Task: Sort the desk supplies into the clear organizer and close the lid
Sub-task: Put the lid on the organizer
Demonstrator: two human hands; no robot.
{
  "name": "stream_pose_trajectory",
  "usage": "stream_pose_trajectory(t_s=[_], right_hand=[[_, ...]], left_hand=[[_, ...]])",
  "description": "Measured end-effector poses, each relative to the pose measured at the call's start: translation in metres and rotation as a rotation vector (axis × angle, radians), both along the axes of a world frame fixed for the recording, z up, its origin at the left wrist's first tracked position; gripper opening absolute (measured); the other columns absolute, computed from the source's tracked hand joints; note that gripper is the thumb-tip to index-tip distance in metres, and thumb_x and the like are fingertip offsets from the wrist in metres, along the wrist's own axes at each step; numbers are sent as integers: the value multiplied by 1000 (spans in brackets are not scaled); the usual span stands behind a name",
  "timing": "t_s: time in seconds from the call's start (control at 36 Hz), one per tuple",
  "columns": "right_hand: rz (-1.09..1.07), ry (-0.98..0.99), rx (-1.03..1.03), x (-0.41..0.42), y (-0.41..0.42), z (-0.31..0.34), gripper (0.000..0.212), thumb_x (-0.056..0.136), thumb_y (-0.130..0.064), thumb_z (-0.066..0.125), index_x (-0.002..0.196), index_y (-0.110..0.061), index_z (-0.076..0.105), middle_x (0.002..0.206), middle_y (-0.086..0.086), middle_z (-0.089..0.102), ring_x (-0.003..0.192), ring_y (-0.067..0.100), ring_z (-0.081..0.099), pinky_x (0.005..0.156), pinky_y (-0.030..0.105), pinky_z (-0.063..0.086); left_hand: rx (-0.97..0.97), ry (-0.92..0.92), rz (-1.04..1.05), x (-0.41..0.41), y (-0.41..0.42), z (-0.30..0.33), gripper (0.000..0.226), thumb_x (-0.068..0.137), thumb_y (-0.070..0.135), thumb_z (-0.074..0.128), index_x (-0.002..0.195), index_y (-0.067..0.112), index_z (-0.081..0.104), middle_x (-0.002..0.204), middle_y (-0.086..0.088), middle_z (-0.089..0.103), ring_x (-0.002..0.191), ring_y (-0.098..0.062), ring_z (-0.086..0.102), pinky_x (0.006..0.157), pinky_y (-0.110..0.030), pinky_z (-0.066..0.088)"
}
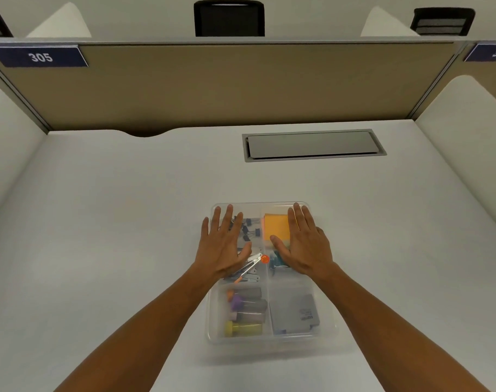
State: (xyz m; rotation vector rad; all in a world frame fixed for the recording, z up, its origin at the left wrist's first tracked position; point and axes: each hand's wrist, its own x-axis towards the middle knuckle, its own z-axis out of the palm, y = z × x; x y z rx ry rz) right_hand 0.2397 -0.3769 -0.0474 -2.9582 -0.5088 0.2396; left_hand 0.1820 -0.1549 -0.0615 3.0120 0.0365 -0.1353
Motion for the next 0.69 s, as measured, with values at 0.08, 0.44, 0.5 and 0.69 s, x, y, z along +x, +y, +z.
stream_pose_trajectory(t_s=[0.08, 0.44, 0.5, 0.69], right_hand=[[1, -8, -3, 0, 1, 1, 108, 75, -85, -5, 158, -17, 5, 166, 3, 0, 153, 27, 4, 116, 50, 26], [-23, -7, -9, -3, 1, 2, 106, 75, -85, -8, 158, -20, 2, 166, 1, -6, 153, 25, -1, 118, 50, 22], [-30, -3, -2, -4, 2, 3, 105, 75, -85, -8, 158, -21, 4, 166, 0, -5, 153, 25, -1, 118, 49, 20], [-32, -8, 12, -8, 0, 8, 90, 86, -76, 12, 157, -21, 15, 166, 2, 5, 153, 25, 4, 120, 47, 16]], left_hand=[[9, -15, 5, 1, 1, -3, 88, 80, 76, -3, 154, 29, 0, 161, -3, -13, 148, -31, -13, 118, -56, -3], [-58, -23, 44, 2, 1, -6, 82, 84, 76, 13, 153, 33, 1, 161, 1, -15, 148, -26, -16, 118, -53, -1], [-133, -37, 55, 2, 1, -3, 79, 86, 73, 24, 153, 32, 12, 162, 2, -6, 149, -25, -9, 118, -51, 4], [-238, -81, 74, 0, 3, -1, 71, 88, 68, 31, 148, 31, 28, 162, 3, 10, 150, -22, 3, 118, -47, 11]])
